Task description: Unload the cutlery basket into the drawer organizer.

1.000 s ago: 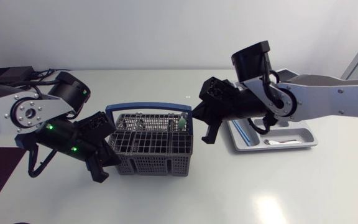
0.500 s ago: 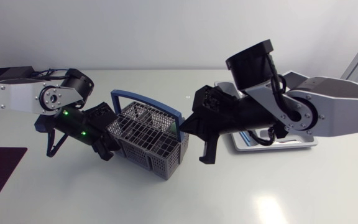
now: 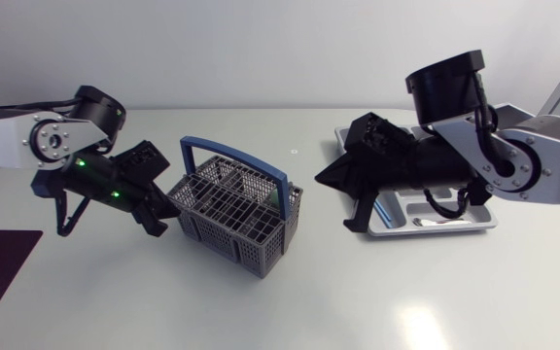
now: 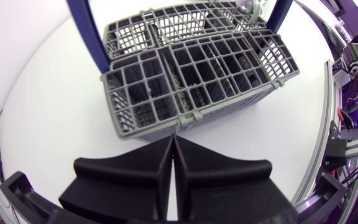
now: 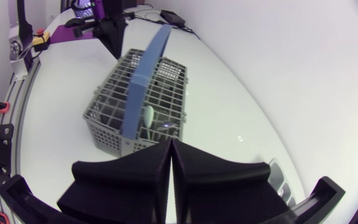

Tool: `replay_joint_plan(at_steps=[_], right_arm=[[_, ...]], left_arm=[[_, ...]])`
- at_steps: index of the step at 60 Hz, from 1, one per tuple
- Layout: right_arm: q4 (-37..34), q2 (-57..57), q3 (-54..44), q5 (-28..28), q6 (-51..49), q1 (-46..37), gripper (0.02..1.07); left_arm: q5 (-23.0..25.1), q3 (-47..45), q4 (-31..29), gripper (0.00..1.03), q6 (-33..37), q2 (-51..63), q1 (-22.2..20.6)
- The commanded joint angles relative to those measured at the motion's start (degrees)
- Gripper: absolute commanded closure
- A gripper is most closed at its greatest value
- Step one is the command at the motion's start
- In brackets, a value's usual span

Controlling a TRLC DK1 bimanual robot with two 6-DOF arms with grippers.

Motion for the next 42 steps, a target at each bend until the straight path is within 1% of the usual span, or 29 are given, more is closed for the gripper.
replay_joint_plan(at_steps=[1, 8, 24, 33, 42], right_arm=[[2.2, 4.2, -1.0, -1.1, -1.4, -2.1, 1.02], [6.9, 9.0, -0.6, -1.0, -0.9, -2.6, 1.02], [13.1, 20.9, 4.2, -1.0, 0.5, -2.7, 1.02], [14.4, 24.8, 6.5, -1.1, 0.6, -2.5, 1.02], [13.3, 23.7, 6.3, -2.5, 0.4, -1.8, 1.02]], left_arm=[[0.1, -2.4, -0.2, 1.00, 1.8, -2.4, 1.5], [0.1, -3.1, 0.0, 1.00, 2.1, -1.8, 1.9], [0.0, -3.1, 2.6, 1.00, 2.1, 2.3, 3.2], [-0.6, -3.0, 4.8, 1.00, 1.6, 4.5, 3.3], [-1.1, -2.4, 8.5, 1.00, 0.9, 6.5, 2.3]])
